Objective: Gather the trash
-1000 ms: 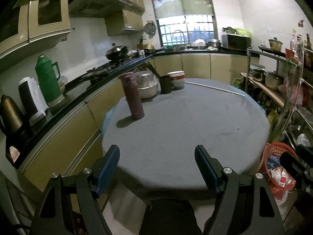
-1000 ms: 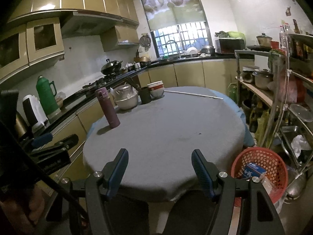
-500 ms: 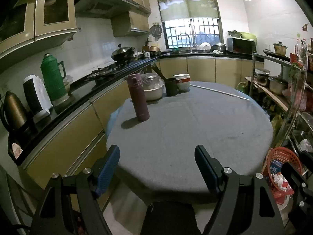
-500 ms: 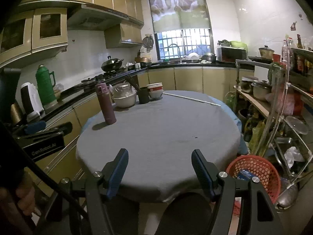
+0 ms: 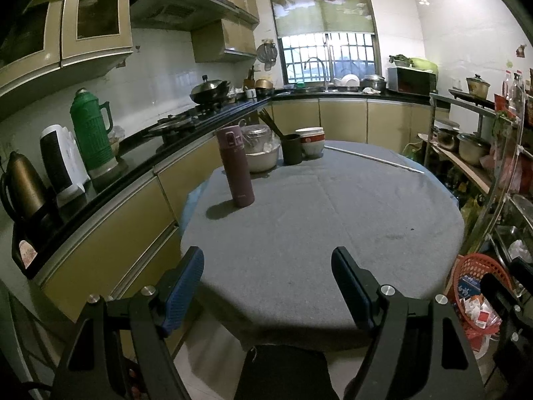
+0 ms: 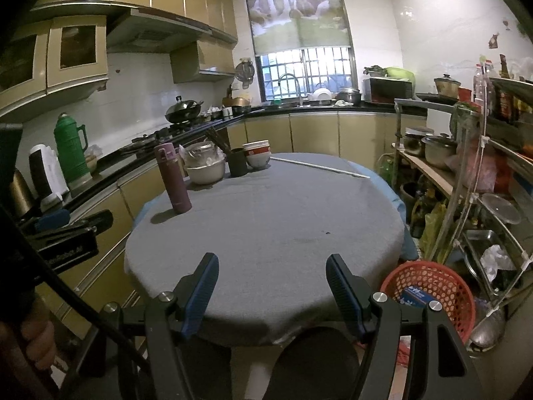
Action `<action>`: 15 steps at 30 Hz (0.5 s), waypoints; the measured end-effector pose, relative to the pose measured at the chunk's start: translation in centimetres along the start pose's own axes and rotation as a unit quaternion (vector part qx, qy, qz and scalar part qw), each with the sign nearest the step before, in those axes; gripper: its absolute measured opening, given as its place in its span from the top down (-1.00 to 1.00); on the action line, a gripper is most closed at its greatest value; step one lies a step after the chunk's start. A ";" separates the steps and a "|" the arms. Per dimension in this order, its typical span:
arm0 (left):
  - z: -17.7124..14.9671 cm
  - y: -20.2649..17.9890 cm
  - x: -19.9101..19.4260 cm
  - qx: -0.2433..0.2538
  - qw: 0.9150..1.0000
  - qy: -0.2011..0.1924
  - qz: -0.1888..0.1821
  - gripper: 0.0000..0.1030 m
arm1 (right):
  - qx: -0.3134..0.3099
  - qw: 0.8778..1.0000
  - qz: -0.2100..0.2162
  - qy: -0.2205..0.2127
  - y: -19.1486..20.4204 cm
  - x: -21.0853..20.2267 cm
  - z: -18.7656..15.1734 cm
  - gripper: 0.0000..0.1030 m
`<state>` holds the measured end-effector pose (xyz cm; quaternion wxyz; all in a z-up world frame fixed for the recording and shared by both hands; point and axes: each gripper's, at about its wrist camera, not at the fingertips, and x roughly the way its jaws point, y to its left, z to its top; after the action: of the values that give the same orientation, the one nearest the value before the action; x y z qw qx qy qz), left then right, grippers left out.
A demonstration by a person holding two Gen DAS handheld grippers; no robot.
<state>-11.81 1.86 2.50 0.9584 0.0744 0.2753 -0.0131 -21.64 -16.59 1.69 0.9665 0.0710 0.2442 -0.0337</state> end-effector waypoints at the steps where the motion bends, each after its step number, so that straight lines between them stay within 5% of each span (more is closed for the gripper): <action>1: 0.0 0.0 0.0 0.000 1.000 0.000 -0.001 -0.54 | 0.002 1.000 0.000 0.000 -0.1 0.0 0.0 -0.38; 15: -0.1 -0.1 0.0 0.006 1.000 0.000 -0.002 -0.54 | 0.009 1.000 -0.002 -0.002 -0.6 -0.1 0.0 -0.38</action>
<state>-11.88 1.72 2.41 0.9579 0.0795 0.2753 -0.0167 -21.79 -17.20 1.67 0.9663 0.0791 0.2421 -0.0384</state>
